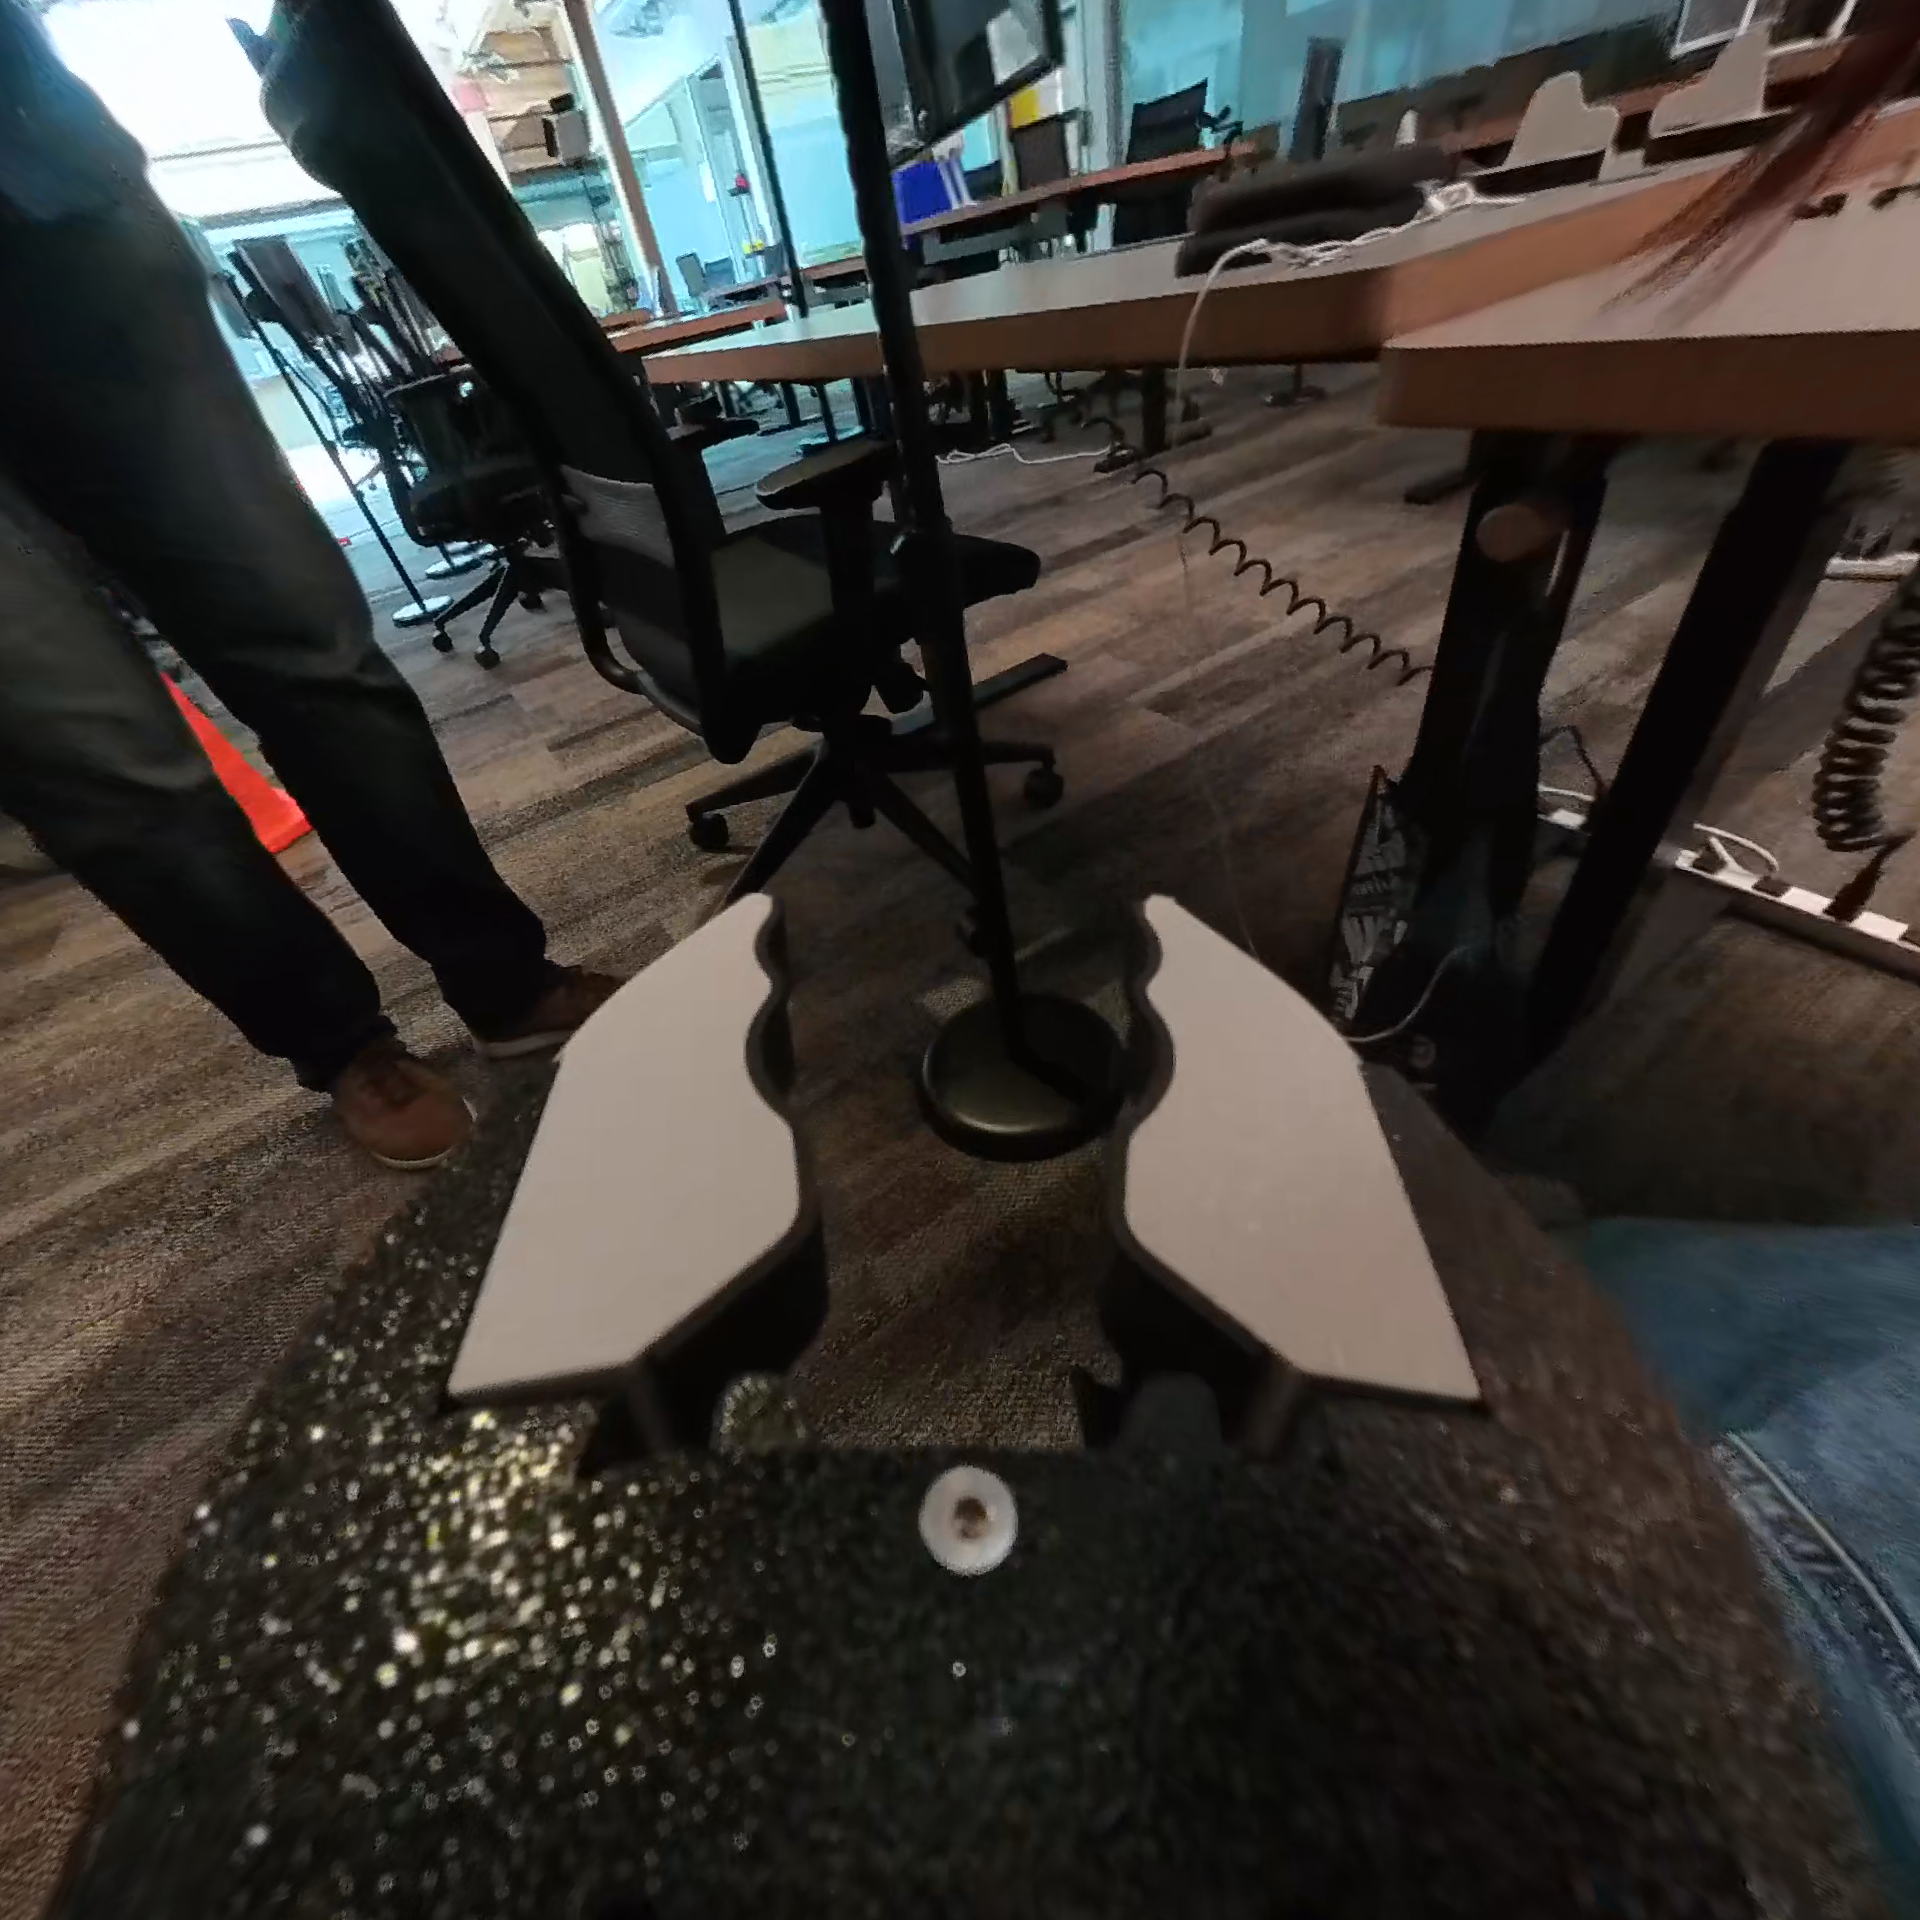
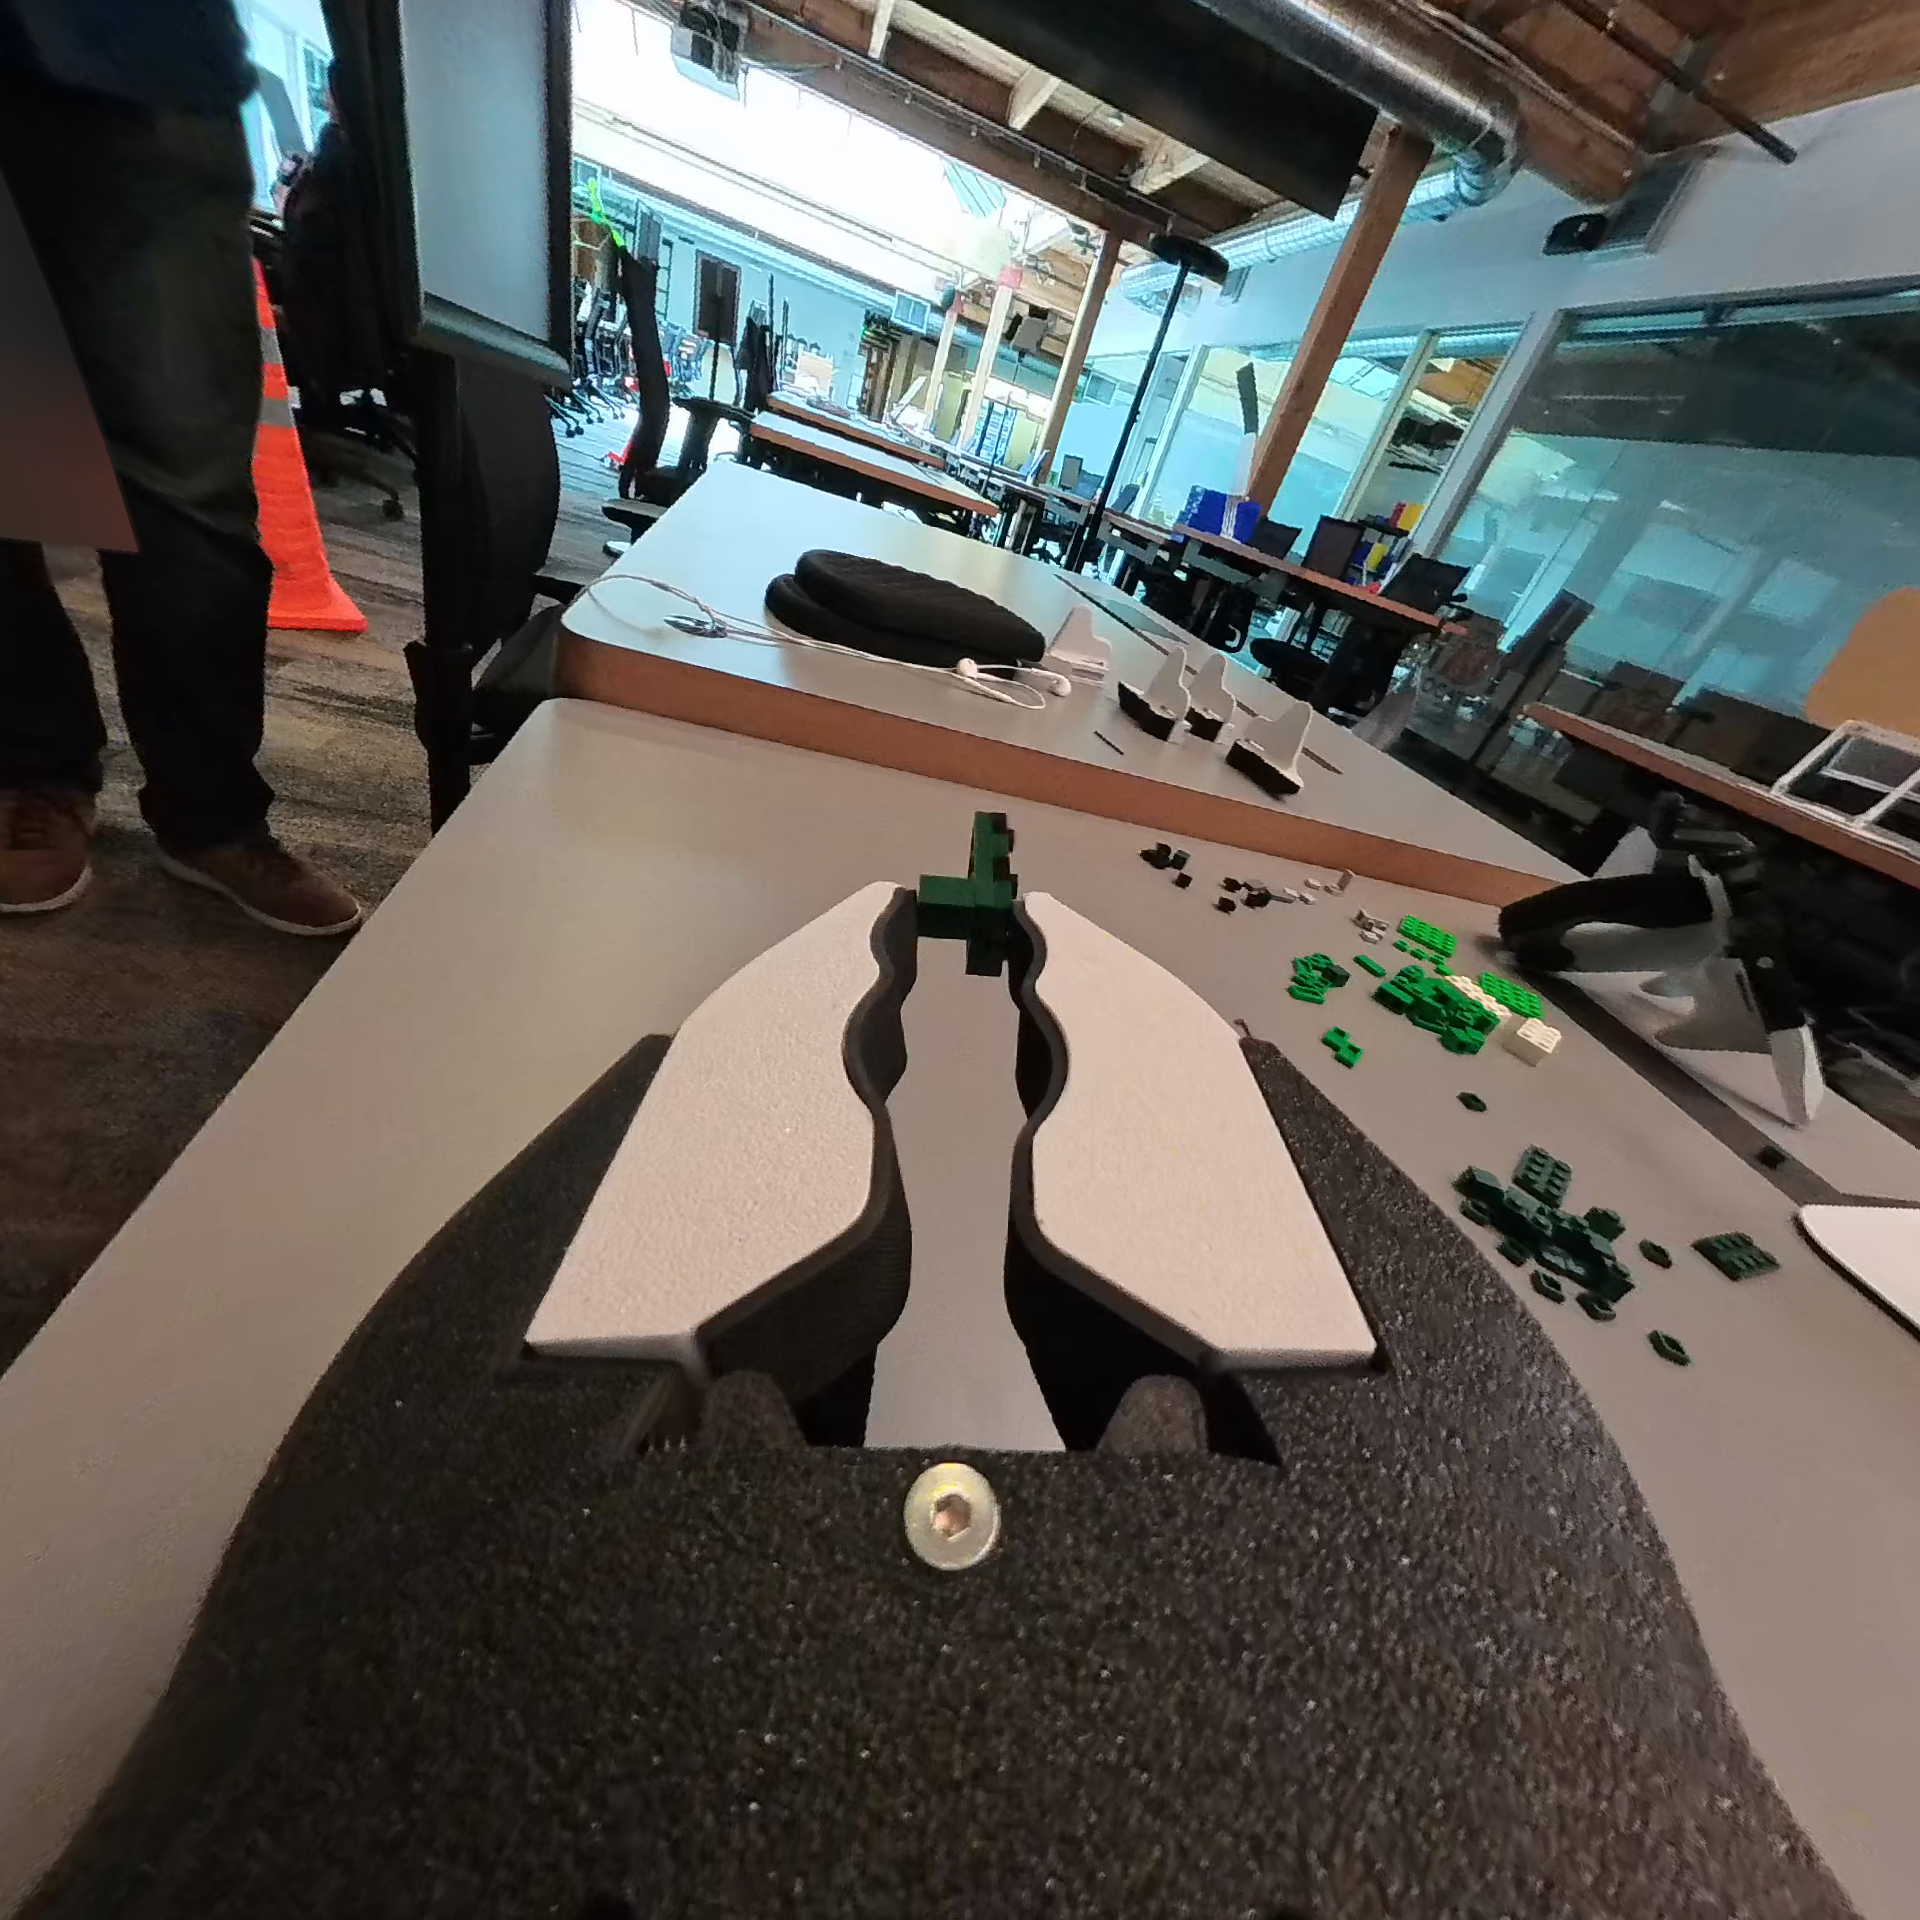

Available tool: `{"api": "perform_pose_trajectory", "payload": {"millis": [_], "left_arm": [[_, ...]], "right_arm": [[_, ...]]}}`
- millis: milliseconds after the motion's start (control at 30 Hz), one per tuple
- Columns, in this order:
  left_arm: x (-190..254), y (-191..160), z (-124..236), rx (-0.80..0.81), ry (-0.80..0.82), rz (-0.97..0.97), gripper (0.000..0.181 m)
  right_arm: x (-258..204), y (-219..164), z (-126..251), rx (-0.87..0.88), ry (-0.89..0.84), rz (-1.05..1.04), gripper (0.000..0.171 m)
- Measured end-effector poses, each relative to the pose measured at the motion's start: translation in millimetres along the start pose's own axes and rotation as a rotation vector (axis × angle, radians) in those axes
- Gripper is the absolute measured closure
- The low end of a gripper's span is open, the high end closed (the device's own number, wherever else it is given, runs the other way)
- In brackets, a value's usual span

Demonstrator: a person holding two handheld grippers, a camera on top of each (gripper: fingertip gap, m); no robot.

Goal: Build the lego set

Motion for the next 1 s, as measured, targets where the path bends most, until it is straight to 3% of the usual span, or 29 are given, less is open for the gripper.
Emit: {"api": "perform_pose_trajectory", "payload": {"millis": [367, 833, 1000], "left_arm": [[15.3, 4.1, 12.6, 0.02, -0.049, -0.089, 0.114], [-3.2, 7.2, 29.0, 0.082, -0.045, 0.026, 0.108], [-7.8, 0.1, 32.1, 0.039, -0.008, -0.027, 0.107]], "right_arm": [[-0.9, 2.4, 1.9, 0.024, 0.001, 0.008, 0.155], [-1.7, 11.2, 10.1, 0.107, 0.018, -0.003, 0.155], [-0.2, 15.5, 17.5, 0.154, 0.022, -0.022, 0.155]]}}
Point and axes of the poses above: each gripper's, where its closed fingertips meet, z back along the fingers, y out of its top, x = y × z across the jaws, the point moved 4 cm from there along z, back along the fingers, and after that the axes turned 4 degrees about y, right-handed, at the moved point
